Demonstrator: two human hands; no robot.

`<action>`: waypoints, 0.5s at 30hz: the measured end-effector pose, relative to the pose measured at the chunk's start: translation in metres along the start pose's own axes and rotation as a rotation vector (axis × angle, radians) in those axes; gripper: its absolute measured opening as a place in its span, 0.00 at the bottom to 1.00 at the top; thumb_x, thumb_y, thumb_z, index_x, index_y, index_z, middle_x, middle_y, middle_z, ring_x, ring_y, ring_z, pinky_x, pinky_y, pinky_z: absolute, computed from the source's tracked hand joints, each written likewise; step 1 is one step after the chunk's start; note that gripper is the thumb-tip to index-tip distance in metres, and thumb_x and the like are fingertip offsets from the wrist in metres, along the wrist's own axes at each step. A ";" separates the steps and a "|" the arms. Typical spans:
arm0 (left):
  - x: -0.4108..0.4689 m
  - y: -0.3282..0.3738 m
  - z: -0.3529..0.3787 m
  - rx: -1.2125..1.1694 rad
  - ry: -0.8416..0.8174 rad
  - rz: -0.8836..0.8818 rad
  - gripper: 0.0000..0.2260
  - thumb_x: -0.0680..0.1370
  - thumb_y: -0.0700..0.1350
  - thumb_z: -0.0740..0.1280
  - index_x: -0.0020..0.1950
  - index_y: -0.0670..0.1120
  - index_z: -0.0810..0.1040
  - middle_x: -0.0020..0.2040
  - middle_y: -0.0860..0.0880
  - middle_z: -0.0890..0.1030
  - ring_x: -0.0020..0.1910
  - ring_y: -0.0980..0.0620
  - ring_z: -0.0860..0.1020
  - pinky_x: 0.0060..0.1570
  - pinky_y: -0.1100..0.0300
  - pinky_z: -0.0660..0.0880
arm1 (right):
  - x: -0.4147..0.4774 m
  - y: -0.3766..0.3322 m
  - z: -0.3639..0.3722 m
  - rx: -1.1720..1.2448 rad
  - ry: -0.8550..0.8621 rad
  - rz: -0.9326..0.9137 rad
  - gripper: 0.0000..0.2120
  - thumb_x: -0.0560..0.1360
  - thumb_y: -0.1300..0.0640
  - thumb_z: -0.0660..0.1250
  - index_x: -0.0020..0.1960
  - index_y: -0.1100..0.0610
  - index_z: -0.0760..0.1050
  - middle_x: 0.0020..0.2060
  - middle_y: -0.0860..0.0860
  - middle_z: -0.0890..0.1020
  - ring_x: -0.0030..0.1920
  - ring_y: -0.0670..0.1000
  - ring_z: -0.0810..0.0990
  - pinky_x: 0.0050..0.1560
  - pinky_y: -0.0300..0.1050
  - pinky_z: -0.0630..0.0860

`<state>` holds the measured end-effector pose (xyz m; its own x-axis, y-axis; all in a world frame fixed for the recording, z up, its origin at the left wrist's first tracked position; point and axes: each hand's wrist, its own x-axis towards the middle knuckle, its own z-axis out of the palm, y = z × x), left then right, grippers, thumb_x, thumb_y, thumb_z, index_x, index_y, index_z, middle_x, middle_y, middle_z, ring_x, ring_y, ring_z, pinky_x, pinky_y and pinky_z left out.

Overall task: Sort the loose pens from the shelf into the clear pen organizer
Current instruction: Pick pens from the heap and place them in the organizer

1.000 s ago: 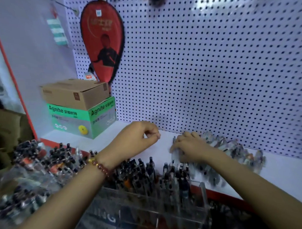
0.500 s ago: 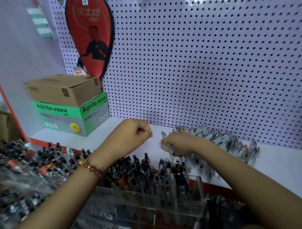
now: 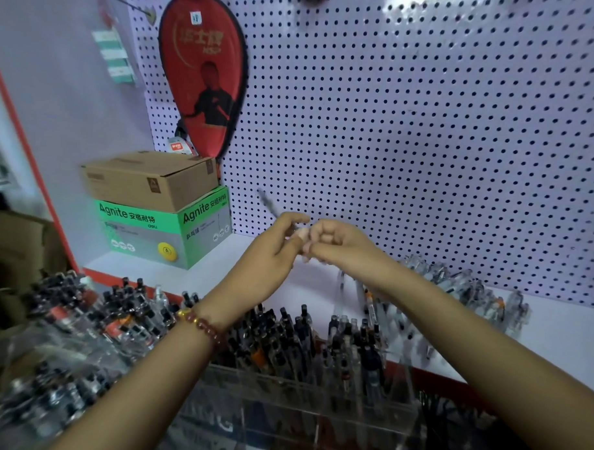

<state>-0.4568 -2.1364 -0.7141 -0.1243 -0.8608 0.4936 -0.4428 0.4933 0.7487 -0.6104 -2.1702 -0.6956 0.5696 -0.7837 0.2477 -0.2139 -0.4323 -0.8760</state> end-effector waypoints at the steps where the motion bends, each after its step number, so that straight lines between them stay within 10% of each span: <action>1: 0.000 0.000 -0.001 -0.013 0.017 0.026 0.09 0.83 0.43 0.56 0.55 0.56 0.72 0.42 0.53 0.79 0.39 0.55 0.79 0.42 0.58 0.77 | -0.001 0.000 0.001 0.007 -0.104 -0.001 0.07 0.78 0.61 0.64 0.41 0.56 0.72 0.39 0.50 0.82 0.41 0.41 0.81 0.47 0.33 0.75; 5: 0.001 -0.003 -0.002 0.053 0.091 0.027 0.12 0.81 0.36 0.58 0.46 0.51 0.74 0.40 0.52 0.78 0.40 0.54 0.80 0.40 0.61 0.76 | 0.000 0.017 -0.012 -0.249 -0.092 0.031 0.07 0.81 0.55 0.61 0.48 0.54 0.76 0.42 0.48 0.84 0.39 0.39 0.78 0.45 0.33 0.74; 9: -0.001 -0.002 -0.001 0.039 0.112 -0.020 0.12 0.82 0.36 0.56 0.46 0.50 0.73 0.44 0.54 0.77 0.33 0.57 0.80 0.34 0.65 0.74 | -0.004 0.055 -0.028 -1.035 -0.104 0.175 0.08 0.80 0.52 0.61 0.55 0.50 0.77 0.42 0.43 0.80 0.39 0.41 0.74 0.55 0.41 0.67; 15: -0.001 -0.003 0.000 0.140 0.063 0.010 0.09 0.82 0.38 0.56 0.51 0.47 0.74 0.43 0.56 0.76 0.30 0.56 0.77 0.33 0.63 0.68 | -0.006 0.072 -0.015 -1.071 -0.244 0.220 0.08 0.80 0.45 0.59 0.46 0.47 0.72 0.36 0.43 0.74 0.47 0.51 0.68 0.63 0.50 0.56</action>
<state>-0.4551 -2.1373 -0.7167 -0.0749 -0.8441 0.5310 -0.5620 0.4756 0.6767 -0.6411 -2.2039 -0.7539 0.5505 -0.8327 -0.0598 -0.8347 -0.5480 -0.0534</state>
